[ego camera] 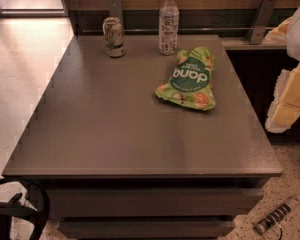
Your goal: Pick 7up can
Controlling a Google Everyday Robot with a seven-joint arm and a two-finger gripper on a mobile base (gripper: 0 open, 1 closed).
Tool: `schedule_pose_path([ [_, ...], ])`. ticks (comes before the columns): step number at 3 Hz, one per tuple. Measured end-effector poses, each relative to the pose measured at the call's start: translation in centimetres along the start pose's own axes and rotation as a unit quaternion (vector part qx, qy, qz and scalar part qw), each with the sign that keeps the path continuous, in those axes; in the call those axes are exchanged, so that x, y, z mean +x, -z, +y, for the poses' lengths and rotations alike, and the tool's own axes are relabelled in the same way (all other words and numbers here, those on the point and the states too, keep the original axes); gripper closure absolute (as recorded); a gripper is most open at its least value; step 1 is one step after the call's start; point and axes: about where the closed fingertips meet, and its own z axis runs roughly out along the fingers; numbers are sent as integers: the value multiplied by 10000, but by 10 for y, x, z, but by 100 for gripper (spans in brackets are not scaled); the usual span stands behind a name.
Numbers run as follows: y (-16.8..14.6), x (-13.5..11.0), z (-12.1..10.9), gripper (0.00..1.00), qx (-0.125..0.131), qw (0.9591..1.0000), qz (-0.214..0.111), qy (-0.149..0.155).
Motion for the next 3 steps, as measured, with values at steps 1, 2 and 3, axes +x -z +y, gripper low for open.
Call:
schedule_pose_path([
  [1,0,0,0,0,0,10000,0,0],
  [2,1,-4,-10,0,193,9997,-129,-38],
  [3,-6,-7,-18,0,449,9971,-453,-423],
])
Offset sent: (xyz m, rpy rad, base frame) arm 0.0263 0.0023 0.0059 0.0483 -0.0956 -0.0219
